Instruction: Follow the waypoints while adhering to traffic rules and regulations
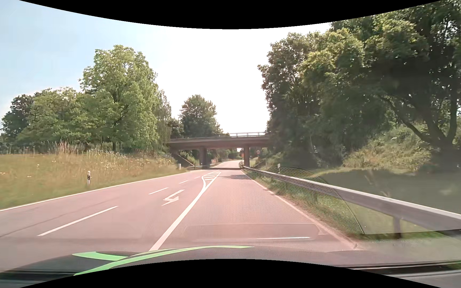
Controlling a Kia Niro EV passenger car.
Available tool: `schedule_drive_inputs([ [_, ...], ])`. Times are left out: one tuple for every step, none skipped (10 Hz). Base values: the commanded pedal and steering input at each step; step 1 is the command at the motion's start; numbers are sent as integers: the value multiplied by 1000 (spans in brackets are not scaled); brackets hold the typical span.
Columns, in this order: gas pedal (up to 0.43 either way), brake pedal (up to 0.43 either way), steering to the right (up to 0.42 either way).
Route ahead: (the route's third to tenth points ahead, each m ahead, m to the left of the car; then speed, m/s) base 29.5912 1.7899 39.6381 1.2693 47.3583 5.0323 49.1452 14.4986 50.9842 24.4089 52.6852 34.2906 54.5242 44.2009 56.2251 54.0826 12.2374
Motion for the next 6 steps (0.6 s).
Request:
schedule_drive_inputs([
  [0,0,7],
  [0,0,6],
  [0,0,4],
  [0,0,3],
  [0,0,3],
  [0,0,1],
])
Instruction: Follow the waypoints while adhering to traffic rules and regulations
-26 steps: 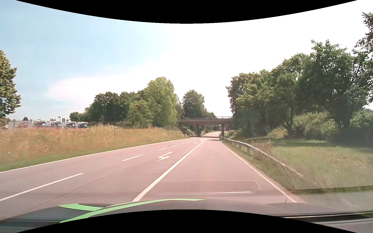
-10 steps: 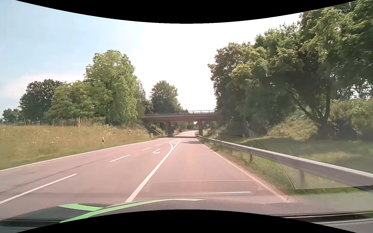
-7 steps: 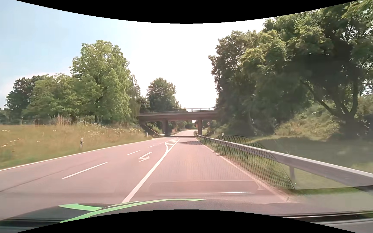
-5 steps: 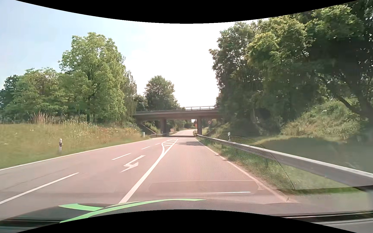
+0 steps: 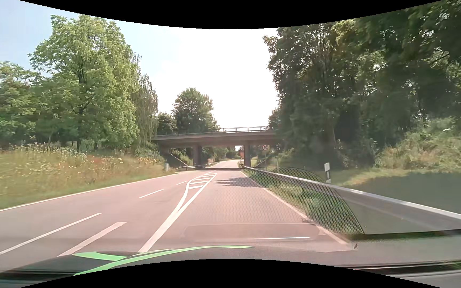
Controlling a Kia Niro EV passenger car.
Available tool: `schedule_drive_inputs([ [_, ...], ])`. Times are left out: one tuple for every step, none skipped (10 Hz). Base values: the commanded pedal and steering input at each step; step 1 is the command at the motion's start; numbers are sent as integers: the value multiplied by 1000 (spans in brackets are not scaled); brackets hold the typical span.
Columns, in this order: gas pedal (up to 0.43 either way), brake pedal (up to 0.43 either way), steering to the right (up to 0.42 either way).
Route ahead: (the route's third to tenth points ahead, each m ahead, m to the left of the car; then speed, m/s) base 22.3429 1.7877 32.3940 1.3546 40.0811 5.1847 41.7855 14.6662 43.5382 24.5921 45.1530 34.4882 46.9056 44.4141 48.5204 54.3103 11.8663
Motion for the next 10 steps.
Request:
schedule_drive_inputs([
  [0,0,0],
  [0,12,-2],
  [0,24,-2],
  [0,49,-3],
  [0,73,-3],
  [0,98,-3],
  [0,122,-3],
  [0,165,-3],
  [0,183,-3],
  [0,201,-3],
])
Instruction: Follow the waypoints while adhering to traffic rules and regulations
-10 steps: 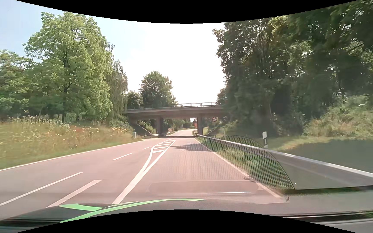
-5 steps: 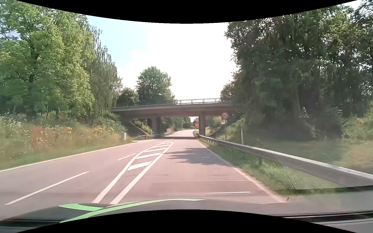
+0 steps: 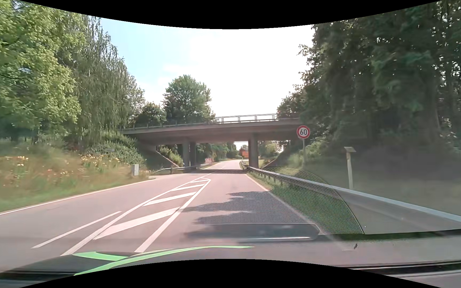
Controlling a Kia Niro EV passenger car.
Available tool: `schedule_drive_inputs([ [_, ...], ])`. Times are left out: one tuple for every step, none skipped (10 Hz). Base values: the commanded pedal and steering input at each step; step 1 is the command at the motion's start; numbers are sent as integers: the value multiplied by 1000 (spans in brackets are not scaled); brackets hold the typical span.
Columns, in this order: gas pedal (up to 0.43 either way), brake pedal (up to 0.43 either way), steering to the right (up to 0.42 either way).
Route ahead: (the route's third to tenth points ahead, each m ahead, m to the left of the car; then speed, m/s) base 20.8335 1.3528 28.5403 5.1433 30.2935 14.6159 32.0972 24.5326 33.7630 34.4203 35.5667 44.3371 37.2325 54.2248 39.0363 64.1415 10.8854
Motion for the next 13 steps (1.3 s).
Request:
schedule_drive_inputs([
  [0,207,-3],
  [0,213,-3],
  [0,220,-3],
  [0,232,-3],
  [0,238,-3],
  [0,244,-3],
  [0,256,-3],
  [0,262,-3],
  [0,262,-3],
  [0,268,-4],
  [0,274,-5],
  [0,280,-7],
  [0,280,-8],
])
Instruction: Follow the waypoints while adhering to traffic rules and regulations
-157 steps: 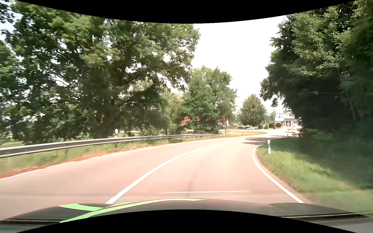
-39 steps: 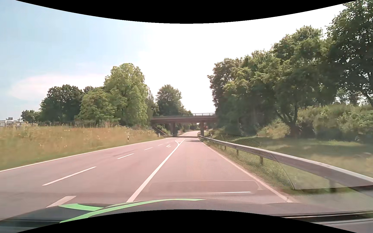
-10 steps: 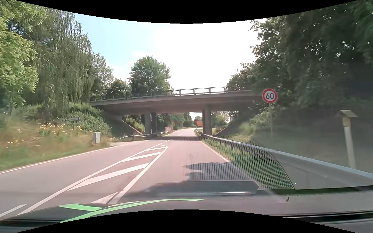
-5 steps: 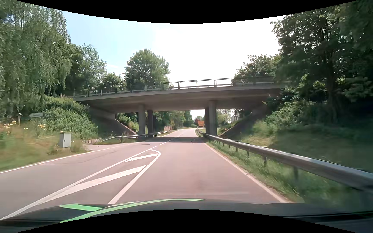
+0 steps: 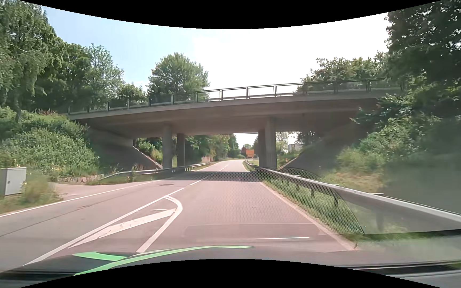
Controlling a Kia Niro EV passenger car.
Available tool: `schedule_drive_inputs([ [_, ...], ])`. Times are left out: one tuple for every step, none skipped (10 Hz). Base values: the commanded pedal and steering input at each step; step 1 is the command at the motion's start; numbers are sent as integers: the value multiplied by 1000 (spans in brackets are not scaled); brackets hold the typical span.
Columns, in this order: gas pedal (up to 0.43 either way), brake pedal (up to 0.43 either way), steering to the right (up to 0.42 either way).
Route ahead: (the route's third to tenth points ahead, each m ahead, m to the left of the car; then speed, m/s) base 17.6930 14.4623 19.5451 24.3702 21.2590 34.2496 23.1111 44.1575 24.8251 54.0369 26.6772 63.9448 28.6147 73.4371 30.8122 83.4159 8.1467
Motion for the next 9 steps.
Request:
schedule_drive_inputs([
  [0,280,-10],
  [0,280,-15],
  [0,287,-26],
  [0,287,-36],
  [0,293,-52],
  [0,293,-73],
  [0,287,-94],
  [0,293,-123],
  [0,287,-154],
])
